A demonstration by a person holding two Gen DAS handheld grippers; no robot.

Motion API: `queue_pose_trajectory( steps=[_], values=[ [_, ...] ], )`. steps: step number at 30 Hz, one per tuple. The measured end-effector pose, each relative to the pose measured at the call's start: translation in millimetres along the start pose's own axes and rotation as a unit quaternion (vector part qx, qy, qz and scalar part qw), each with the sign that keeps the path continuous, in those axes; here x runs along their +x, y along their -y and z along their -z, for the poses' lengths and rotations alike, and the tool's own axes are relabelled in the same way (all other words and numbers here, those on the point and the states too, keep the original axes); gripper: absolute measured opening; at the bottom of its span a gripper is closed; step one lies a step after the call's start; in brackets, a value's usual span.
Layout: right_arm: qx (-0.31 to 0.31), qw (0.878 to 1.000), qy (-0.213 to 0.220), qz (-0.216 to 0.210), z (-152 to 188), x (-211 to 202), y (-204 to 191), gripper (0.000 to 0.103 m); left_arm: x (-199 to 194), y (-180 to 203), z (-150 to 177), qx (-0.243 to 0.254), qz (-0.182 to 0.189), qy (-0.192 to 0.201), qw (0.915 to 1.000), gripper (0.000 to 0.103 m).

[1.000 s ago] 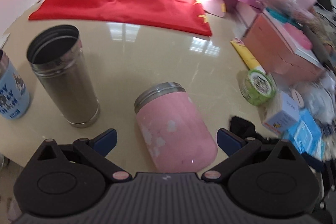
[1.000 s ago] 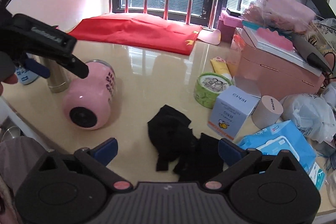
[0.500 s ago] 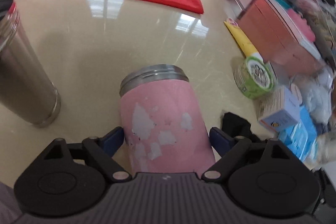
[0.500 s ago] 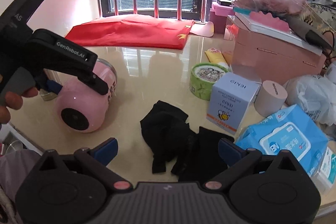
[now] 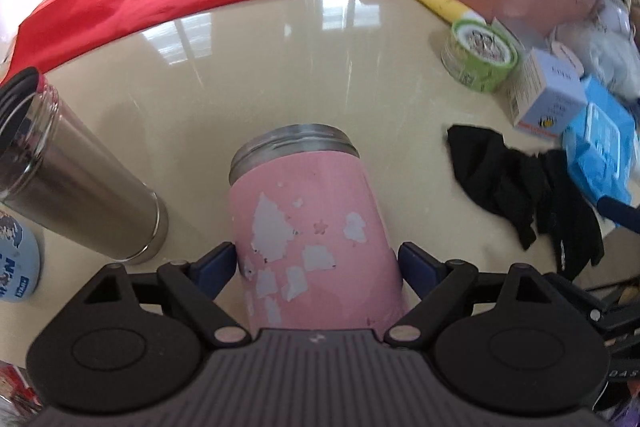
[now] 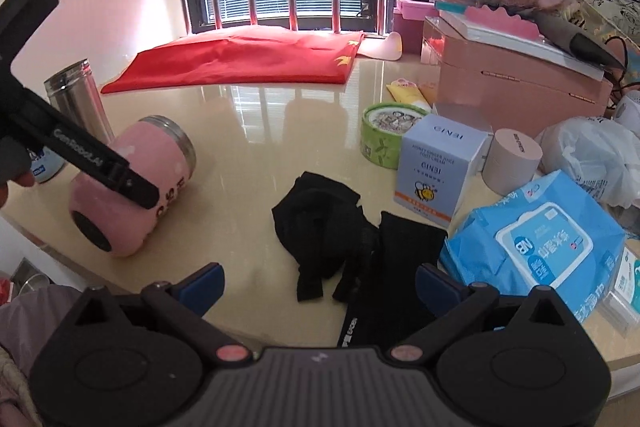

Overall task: Flip cup upright
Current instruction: 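Rotate the pink cup rim-up with the left gripper and lower it onto the table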

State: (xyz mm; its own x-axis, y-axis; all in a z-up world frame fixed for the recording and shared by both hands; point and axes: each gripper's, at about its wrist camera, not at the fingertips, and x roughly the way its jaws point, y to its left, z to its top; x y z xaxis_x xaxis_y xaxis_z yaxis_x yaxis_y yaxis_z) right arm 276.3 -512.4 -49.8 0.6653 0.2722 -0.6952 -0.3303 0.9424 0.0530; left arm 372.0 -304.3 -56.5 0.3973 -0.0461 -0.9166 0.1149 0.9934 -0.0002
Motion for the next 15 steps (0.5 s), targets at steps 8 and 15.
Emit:
queue_pose_trajectory(
  steps=[8,15],
  values=[
    [0.007,1.0,0.002,-0.001,1,-2,1,0.102,12,-4,-34,-0.036,-0.031,0.001,0.9989,0.102],
    [0.008,1.0,-0.001,-0.003,3,-3,0,0.102,39,-16,-41,-0.062,-0.054,-0.015,0.9966,0.084]
  ],
)
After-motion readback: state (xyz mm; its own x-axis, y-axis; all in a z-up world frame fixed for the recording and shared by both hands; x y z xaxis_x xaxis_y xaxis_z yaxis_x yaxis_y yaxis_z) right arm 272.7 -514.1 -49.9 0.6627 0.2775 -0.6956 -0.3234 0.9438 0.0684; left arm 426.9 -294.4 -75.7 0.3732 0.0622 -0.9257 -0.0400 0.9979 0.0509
